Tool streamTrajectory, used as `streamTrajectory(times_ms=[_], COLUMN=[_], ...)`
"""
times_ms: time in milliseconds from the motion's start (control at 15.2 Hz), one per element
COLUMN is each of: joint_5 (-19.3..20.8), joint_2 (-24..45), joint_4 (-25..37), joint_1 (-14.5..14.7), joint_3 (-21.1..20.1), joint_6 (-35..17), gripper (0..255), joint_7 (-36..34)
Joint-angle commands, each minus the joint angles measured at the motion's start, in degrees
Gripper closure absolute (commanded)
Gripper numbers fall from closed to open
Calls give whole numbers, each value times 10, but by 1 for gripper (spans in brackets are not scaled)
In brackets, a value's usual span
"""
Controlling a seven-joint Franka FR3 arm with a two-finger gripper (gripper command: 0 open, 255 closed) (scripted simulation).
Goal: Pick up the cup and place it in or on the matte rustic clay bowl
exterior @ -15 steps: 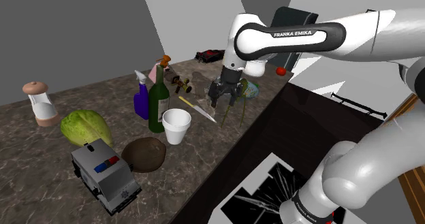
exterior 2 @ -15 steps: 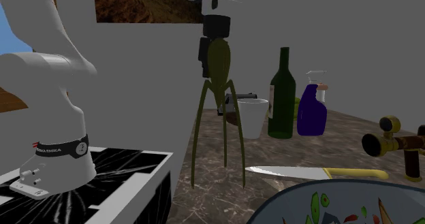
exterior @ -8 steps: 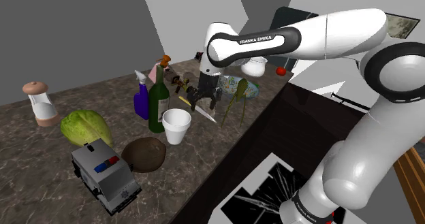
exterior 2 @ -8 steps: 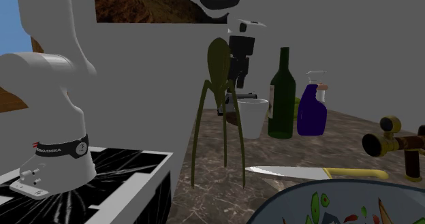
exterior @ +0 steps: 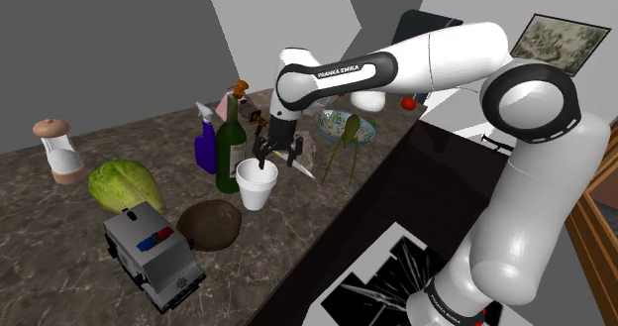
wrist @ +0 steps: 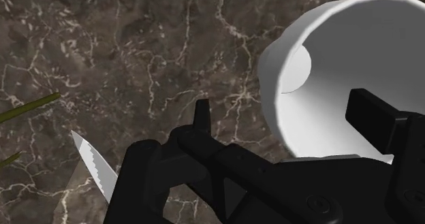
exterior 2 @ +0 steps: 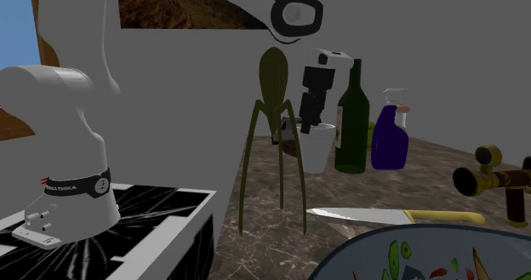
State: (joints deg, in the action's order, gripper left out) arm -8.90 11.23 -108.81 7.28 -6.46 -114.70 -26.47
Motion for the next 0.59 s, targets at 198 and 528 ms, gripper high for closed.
streamTrajectory(times_ms=[198, 528], joint_5=[-1, -1], joint_2=[12, 12], joint_4=[-22, -21], joint_1=[3, 3], joint_3=[-2, -2], joint_6=[-34, -34], gripper=[0, 0], joint_7=[1, 1])
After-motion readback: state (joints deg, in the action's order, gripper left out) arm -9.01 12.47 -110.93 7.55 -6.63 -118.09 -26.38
